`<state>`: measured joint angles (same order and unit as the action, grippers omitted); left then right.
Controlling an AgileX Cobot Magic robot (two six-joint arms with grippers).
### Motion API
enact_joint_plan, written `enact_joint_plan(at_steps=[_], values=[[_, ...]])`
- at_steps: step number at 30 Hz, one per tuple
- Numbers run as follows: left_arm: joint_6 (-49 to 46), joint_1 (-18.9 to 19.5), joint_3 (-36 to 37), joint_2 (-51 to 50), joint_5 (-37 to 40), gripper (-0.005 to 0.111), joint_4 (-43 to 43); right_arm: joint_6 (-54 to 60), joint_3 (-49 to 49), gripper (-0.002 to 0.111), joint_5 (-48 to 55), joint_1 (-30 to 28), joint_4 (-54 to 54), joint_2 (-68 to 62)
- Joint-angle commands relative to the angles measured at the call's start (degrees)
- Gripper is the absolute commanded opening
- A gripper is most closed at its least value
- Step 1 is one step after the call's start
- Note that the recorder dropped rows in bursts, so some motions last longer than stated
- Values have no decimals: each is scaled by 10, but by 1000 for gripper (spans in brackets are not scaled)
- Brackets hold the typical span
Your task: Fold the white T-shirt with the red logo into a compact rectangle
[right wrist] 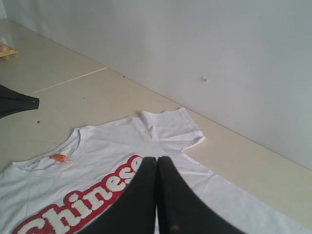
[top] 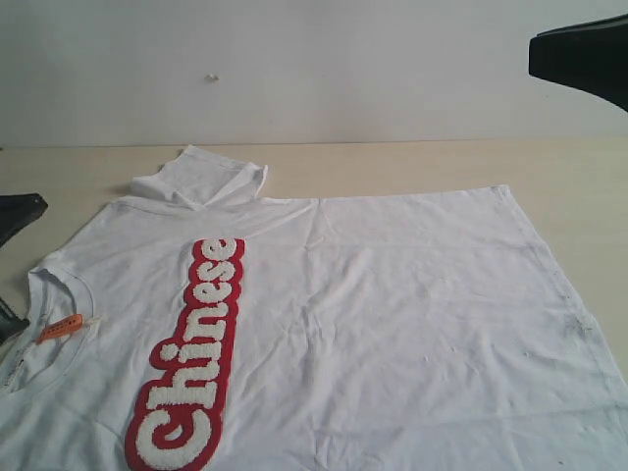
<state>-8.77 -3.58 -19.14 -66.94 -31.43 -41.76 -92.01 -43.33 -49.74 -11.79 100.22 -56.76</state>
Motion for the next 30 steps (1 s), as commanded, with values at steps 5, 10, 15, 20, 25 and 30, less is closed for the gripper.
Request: enact_joint_plan(at_steps=[5, 10, 15, 20, 25, 30], values=[[-40, -23, 6, -1, 7, 0, 212, 5, -5, 0, -1, 2, -3, -1], [-48, -60, 6, -8, 18, 0, 289, 5, -5, 0, -1, 2, -3, -1], [13, -74, 6, -9, 22, 0, 268, 5, -5, 0, -1, 2, -3, -1], [118, -74, 6, -9, 17, 0, 238, 5, -5, 0, -1, 2, -3, -1], [298, -74, 6, -9, 28, 0, 340, 5, -5, 0, -1, 2, -3, -1], [260, -74, 6, -19, 86, 0, 410, 5, -5, 0, -1, 2, -3, -1]])
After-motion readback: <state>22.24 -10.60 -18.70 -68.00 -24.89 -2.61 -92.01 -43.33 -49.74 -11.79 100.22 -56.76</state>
